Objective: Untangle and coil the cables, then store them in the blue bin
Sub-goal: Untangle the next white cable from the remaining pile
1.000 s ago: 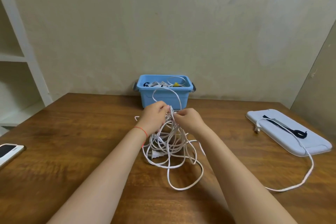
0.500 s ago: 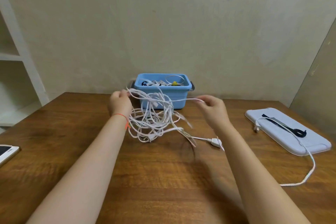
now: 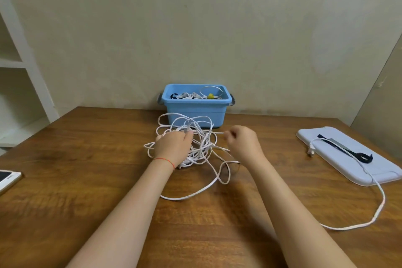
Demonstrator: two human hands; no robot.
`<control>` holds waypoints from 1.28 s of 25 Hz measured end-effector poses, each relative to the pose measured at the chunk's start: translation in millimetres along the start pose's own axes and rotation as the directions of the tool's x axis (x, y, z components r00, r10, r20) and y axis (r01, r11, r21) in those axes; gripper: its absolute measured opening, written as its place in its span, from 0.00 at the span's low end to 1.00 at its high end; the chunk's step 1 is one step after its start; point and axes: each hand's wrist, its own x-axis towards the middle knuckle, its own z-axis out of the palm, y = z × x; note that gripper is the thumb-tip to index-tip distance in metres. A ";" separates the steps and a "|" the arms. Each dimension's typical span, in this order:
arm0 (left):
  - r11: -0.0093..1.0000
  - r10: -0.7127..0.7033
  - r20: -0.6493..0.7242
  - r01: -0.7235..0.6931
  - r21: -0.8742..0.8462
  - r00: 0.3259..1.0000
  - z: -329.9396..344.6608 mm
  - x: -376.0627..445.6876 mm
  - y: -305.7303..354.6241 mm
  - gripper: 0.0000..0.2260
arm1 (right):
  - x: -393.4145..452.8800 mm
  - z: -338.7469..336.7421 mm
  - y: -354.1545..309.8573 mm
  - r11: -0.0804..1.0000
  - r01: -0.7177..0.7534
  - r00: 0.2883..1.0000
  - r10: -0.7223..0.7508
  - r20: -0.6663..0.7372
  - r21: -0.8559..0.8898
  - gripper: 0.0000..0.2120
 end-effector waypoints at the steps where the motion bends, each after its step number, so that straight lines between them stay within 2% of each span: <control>1: 0.997 -0.063 -0.005 0.063 0.050 0.998 3.4 -0.8 -0.6 0.24 | 2.5 -3.9 8.2 0.997 -0.048 0.996 0.043 -0.081 -0.063 0.11; 3: 0.983 -0.134 -0.020 0.136 0.121 0.991 9.0 -3.6 2.1 0.14 | 4.0 -6.9 23.9 0.970 -0.128 0.988 0.107 -0.114 -0.206 0.09; 5: 0.988 -0.134 -0.010 0.134 0.077 0.991 16.2 -8.8 9.1 0.05 | 0.5 0.5 26.3 0.944 -0.107 0.994 0.106 -0.021 -0.312 0.10; 8: 0.994 -0.108 -0.039 0.108 0.008 0.993 29.1 -10.5 10.4 0.20 | -4.4 17.5 9.2 0.982 0.037 0.998 -0.026 0.061 -0.186 0.13; 11: 0.993 -0.105 -0.098 0.110 0.045 0.990 30.0 -10.2 0.7 0.37 | -7.4 31.2 -8.0 0.983 0.167 0.986 -0.165 0.031 -0.075 0.09; 14: 0.991 -0.121 -0.076 0.125 0.042 0.990 23.5 -10.0 -8.4 0.50 | -9.7 30.6 -5.4 0.979 0.201 0.980 -0.201 0.002 0.017 0.08; 16: 0.988 -0.154 -0.086 0.151 -0.044 0.984 19.0 -8.6 -15.6 0.56 | -11.4 15.9 2.2 0.965 0.153 0.985 -0.132 -0.110 0.215 0.05; 17: 0.975 -0.192 -0.100 0.179 -0.129 0.976 16.1 -7.3 -19.2 0.59 | -10.2 6.2 8.5 0.942 0.117 0.976 -0.051 -0.211 0.315 0.06; 19: 0.932 -0.258 -0.132 0.211 -0.294 0.957 11.7 -3.4 -26.8 0.62 | -6.5 -13.2 23.7 0.875 0.055 0.898 0.167 -0.408 0.481 0.07; 21: 0.941 -0.239 -0.114 0.201 -0.272 0.964 11.5 -4.4 -27.8 0.57 | -7.9 -18.0 35.6 0.860 -0.040 0.844 0.302 -0.443 0.509 0.08; 22: 0.960 -0.200 -0.084 0.178 -0.216 0.976 11.9 -5.2 -26.0 0.50 | -5.6 -14.4 41.2 0.889 -0.100 0.866 0.300 -0.401 0.448 0.09; 24: 0.989 -0.118 -0.092 0.108 -0.105 0.989 13.9 -8.7 -18.6 0.32 | -2.1 -1.1 47.8 0.974 -0.203 0.949 0.221 -0.223 0.100 0.10; 26: 0.996 -0.059 -0.276 0.039 -0.079 0.959 11.4 -16.2 -7.5 0.17 | -6.1 8.9 40.9 0.945 -0.144 0.989 0.132 -0.061 -0.293 0.14; 27: 0.997 -0.020 -0.415 -0.011 -0.072 0.910 8.7 -19.5 -3.0 0.15 | -8.4 12.1 34.9 0.928 -0.063 0.998 0.062 -0.015 -0.368 0.18; 29: 0.988 0.118 -0.677 -0.155 0.007 0.727 4.8 -21.1 1.1 0.12 | -12.1 22.6 22.8 0.935 0.107 0.994 -0.097 0.047 -0.339 0.24; 30: 0.971 0.202 -0.723 -0.232 0.060 0.661 6.1 -19.9 1.8 0.08 | -13.4 29.1 18.6 0.943 0.169 0.985 -0.151 0.085 -0.288 0.24; 31: 0.956 0.263 -0.676 -0.282 0.084 0.689 8.6 -18.2 1.8 0.10 | -13.4 35.7 16.7 0.949 0.206 0.976 -0.184 0.112 -0.237 0.21; 32: 0.949 0.299 -0.541 -0.303 0.084 0.786 11.2 -17.5 2.1 0.18 | -13.3 40.7 16.4 0.957 0.219 0.973 -0.200 0.115 -0.188 0.18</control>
